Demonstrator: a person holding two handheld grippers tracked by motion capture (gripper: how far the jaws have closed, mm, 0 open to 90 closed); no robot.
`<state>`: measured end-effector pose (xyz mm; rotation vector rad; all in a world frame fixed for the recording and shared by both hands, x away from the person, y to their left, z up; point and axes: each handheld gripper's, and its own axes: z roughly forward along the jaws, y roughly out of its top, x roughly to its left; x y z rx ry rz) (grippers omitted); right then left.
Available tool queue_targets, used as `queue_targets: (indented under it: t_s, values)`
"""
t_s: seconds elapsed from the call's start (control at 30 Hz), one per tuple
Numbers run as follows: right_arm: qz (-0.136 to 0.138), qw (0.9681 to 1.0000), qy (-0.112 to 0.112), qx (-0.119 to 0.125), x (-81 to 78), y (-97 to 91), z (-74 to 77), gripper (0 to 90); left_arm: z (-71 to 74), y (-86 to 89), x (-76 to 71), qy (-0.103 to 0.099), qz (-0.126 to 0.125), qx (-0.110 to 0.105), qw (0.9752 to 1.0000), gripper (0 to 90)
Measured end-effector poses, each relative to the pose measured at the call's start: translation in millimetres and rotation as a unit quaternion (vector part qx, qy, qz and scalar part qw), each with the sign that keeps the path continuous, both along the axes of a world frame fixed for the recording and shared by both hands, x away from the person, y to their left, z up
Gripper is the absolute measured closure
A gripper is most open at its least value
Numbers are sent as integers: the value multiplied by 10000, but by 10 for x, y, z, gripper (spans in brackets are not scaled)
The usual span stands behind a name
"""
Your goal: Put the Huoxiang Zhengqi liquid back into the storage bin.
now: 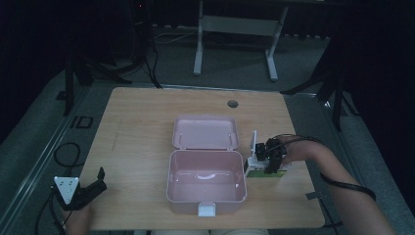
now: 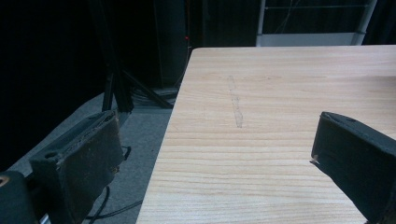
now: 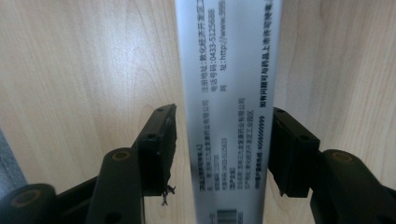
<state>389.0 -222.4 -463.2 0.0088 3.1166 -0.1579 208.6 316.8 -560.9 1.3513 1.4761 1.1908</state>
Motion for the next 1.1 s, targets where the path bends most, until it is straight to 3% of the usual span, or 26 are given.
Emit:
queue_targets:
  t_s: [0.23, 0.5, 0.7, 1.0, 1.1]
  values:
    - [33, 10000, 8, -52, 20, 22, -77, 600, 0, -1, 0, 16, -1, 15, 10000, 22]
    - [129, 9998, -29, -126, -5, 29, -67, 626, 0, 1, 0, 1, 4, -3, 10000, 22]
    - [117, 9993, 335, -78, -63, 12, -32, 629, 0, -3, 2, 21, 8, 23, 10000, 22]
    - [-1, 9989, 459, -20, -153, -57, 42, 630, 0, 0, -1, 1, 23, 0, 10000, 22]
    - [31, 9982, 566, -192, -261, -79, 47, 632, 0, -2, 1, 14, 26, 12, 10000, 22]
